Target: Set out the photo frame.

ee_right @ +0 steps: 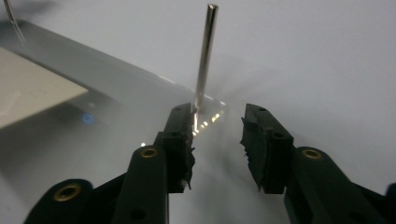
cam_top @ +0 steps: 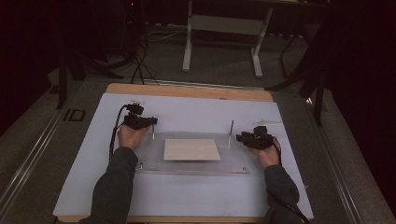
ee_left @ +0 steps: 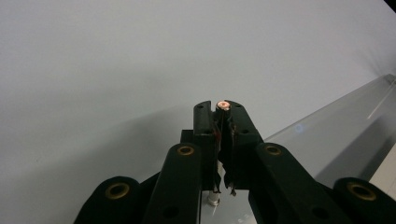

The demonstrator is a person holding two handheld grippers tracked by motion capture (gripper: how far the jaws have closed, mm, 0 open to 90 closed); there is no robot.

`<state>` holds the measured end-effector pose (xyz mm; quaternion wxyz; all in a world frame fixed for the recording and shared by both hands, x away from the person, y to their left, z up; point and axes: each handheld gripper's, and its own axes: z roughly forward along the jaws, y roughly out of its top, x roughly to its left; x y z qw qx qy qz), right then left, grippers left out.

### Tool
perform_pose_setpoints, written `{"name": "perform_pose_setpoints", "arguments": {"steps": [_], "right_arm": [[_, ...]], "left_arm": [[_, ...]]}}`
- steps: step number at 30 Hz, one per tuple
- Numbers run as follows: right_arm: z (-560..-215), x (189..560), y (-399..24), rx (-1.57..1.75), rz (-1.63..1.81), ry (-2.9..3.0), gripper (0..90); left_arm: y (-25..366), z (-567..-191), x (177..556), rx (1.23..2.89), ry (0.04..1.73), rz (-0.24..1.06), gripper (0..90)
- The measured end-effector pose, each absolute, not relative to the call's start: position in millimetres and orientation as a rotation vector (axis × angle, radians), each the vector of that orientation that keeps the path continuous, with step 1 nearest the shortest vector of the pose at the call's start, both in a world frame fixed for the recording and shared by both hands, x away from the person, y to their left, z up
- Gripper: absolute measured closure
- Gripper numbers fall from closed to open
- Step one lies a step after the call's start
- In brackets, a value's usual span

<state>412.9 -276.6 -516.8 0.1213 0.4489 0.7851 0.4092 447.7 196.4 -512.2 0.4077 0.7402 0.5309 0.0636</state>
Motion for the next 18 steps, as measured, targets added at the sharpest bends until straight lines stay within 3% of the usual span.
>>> {"name": "perform_pose_setpoints", "arguments": {"steps": [7, 18], "right_arm": [[-518.7, 405.4, -281.8, 1.232, 1.207, 2.314, 56.8], [-523.0, 396.8, -288.6, 1.161, 1.176, 2.324, 35.9]], "left_arm": [[196.7, -512.3, 448.5, 1.866, 1.339, 0.154, 85.0], [197.0, -512.7, 449.6, 1.862, 1.343, 0.144, 84.9]]}}
